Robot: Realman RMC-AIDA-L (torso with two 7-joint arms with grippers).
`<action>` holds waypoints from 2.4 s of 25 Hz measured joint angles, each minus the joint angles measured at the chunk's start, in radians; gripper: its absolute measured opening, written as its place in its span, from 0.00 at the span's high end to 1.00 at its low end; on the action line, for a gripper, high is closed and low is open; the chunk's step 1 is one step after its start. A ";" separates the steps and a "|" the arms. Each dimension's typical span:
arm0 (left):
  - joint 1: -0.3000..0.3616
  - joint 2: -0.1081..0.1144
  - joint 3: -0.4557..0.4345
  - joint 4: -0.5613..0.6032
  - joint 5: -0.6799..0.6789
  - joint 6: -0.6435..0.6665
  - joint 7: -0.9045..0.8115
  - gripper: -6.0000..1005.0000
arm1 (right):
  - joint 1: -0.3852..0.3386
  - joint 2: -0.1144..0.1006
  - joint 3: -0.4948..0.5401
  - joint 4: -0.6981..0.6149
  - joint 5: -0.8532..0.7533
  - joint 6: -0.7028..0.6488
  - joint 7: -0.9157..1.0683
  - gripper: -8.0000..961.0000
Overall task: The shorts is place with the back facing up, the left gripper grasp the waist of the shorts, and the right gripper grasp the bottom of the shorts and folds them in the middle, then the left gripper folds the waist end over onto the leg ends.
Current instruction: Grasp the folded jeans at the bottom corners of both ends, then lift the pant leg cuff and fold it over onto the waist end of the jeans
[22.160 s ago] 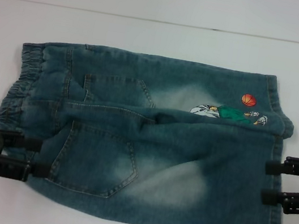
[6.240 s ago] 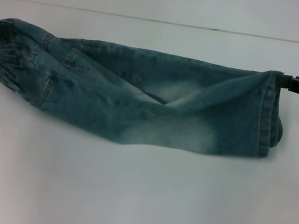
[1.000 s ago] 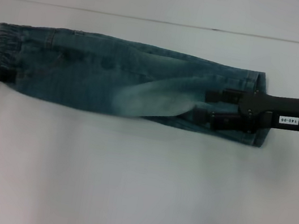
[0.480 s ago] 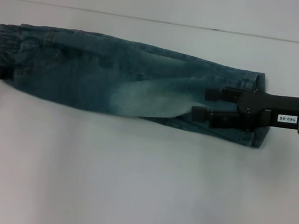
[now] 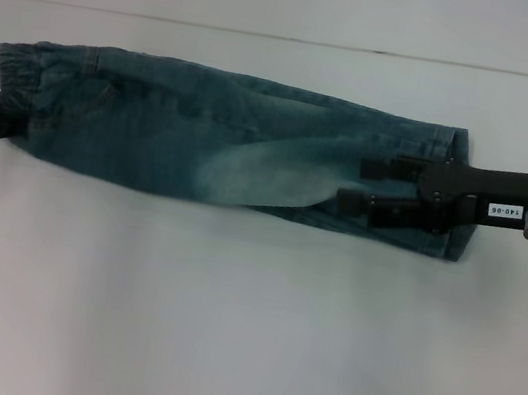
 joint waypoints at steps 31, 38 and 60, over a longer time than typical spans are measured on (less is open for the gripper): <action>0.008 -0.074 0.019 0.478 0.004 0.503 -0.089 0.86 | 0.002 0.025 -0.024 0.000 0.005 0.121 -0.023 0.24; -0.034 -0.065 0.087 0.629 0.005 0.654 -0.267 0.86 | -0.006 0.080 0.004 0.117 0.191 0.397 -0.201 0.56; -0.292 -0.061 0.095 0.792 0.004 0.856 -0.570 0.87 | 0.182 0.112 0.329 0.809 0.823 0.638 -1.419 0.99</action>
